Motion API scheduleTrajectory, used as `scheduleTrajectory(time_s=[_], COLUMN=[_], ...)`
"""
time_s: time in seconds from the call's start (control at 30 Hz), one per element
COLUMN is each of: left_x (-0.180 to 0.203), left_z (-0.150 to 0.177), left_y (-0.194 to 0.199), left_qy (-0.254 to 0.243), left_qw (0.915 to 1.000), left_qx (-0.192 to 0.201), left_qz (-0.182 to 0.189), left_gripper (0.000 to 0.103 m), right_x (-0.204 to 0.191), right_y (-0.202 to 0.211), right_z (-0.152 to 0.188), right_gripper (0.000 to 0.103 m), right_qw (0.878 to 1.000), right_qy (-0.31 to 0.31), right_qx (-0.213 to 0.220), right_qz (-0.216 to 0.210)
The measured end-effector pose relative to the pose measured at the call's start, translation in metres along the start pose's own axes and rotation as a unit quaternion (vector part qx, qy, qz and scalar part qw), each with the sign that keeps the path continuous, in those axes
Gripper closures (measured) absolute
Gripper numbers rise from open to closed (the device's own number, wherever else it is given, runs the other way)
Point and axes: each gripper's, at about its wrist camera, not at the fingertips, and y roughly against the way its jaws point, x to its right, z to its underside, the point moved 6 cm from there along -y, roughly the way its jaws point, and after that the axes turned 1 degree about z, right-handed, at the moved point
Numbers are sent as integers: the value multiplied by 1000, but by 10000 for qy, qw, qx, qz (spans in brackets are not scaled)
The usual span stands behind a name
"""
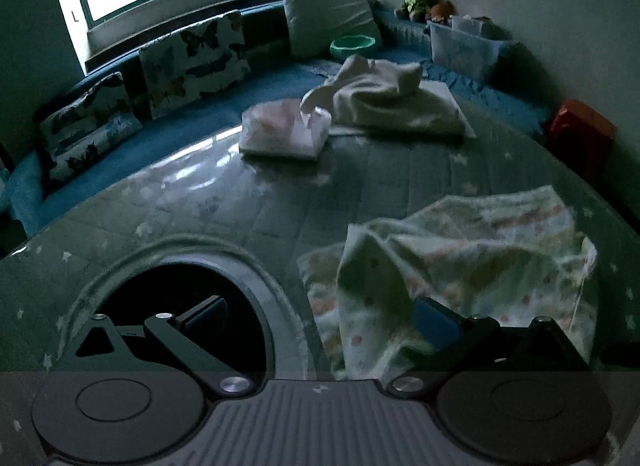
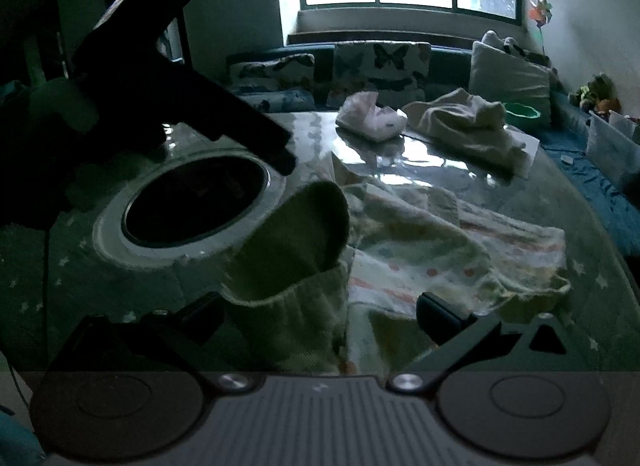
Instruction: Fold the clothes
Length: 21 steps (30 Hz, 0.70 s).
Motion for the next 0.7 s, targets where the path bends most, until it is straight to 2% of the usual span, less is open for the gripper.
scheduleTrajectory(time_s=[0.23, 0.37, 0.6, 0.67, 0.7], left_x=[7, 14, 20, 23, 24], left_z=[-21, -22, -11, -8, -6], left_y=[-7, -26, -55, -57, -58], left_qy=[88, 56, 215, 173, 163], left_qw=[9999, 9998, 9975, 9970, 9965], left_qx=[29, -214, -642, -670, -692], left_qz=[37, -5, 215, 341, 437], left_gripper=[1, 8, 31, 46, 62], right_x=[-10, -14, -18, -18, -17], right_y=[1, -1, 0, 1, 1], right_z=[-4, -3, -2, -2, -2], right_gripper=[0, 0, 1, 1, 1], right_qw=[9994, 9991, 9985, 9985, 9985], right_qy=[61, 79, 74, 64, 59], right_qx=[56, 24, 22, 20, 20], right_qz=[-322, -405, -534, -542, -545])
